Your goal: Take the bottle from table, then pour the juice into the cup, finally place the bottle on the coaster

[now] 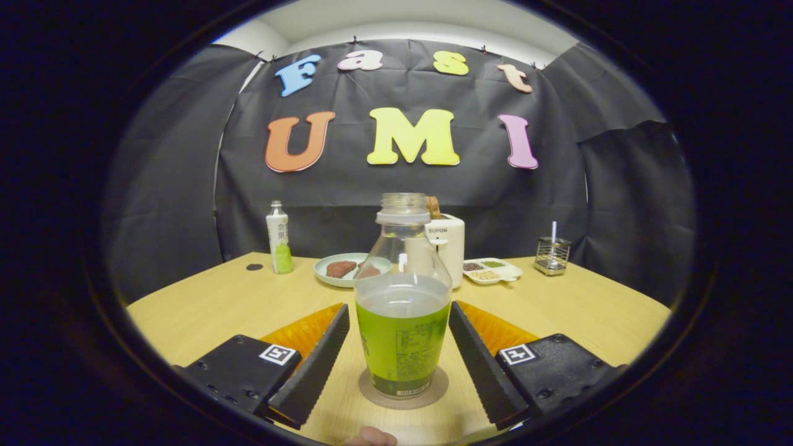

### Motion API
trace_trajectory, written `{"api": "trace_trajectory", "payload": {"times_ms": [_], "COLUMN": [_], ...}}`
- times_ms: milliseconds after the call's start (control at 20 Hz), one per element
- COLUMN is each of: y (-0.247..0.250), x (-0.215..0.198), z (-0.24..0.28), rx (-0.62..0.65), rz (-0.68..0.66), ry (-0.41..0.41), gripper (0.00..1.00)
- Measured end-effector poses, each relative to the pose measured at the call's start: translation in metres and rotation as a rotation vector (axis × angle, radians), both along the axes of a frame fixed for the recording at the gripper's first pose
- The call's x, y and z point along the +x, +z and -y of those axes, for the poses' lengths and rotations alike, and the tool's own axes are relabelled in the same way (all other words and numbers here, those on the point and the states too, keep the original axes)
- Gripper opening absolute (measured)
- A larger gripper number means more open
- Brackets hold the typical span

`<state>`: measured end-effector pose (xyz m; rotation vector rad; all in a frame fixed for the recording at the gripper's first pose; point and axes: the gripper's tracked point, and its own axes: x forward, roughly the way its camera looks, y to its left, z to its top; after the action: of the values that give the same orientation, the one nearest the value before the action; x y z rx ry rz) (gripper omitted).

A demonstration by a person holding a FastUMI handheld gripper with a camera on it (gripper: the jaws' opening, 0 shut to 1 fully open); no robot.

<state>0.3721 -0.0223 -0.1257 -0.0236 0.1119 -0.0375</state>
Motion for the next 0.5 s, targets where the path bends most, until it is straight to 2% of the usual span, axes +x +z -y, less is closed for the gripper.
{"api": "trace_trajectory", "payload": {"times_ms": [500], "y": [0.022], "x": [-0.046], "z": [0.001], "rx": [-0.004], "rz": [0.015], "ry": [0.02], "gripper": [1.0]}}
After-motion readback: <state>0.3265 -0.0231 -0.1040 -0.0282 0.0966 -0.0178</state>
